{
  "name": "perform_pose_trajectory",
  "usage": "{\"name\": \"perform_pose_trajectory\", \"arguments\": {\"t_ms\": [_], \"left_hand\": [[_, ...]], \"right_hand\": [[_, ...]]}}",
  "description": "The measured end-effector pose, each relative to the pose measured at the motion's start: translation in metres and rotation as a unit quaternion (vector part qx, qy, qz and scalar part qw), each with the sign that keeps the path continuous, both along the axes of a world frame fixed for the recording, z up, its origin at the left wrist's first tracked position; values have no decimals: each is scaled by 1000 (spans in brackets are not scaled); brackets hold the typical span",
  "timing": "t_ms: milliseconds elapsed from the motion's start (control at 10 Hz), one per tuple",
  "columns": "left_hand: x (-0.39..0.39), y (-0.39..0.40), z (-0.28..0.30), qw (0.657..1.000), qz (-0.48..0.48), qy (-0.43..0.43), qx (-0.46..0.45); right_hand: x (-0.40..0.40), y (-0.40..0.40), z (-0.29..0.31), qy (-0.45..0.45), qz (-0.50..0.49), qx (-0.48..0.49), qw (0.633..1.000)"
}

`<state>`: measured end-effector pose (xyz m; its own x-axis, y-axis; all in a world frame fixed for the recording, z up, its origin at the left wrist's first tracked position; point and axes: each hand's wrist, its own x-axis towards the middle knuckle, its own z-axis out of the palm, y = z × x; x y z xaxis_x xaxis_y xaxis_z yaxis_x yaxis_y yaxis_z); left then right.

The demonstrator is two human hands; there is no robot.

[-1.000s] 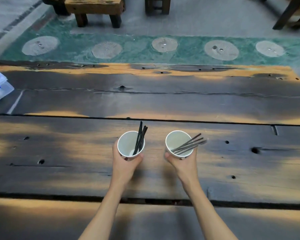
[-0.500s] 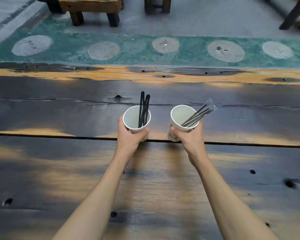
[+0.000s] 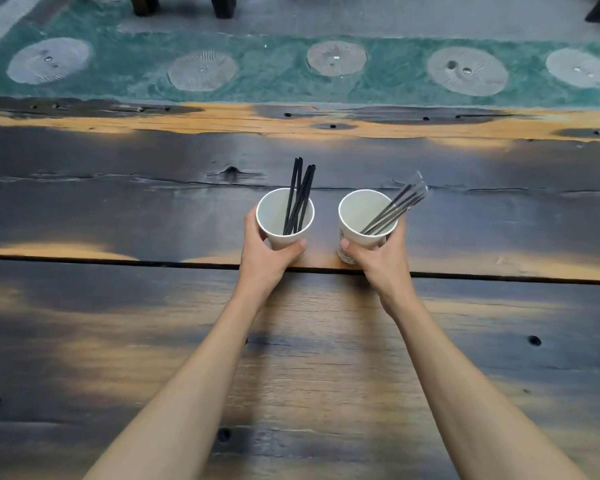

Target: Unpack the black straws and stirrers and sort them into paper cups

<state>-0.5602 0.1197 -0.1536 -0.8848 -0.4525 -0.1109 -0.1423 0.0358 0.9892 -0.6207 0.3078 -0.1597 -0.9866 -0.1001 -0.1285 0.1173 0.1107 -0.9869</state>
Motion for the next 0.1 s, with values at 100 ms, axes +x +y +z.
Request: {"name": "perform_pose_trajectory", "arguments": {"t_ms": [100], "left_hand": [[8,2,3,1000,11,-19,1]], "right_hand": [[9,3,-4,-18,2,-36,999]]}}
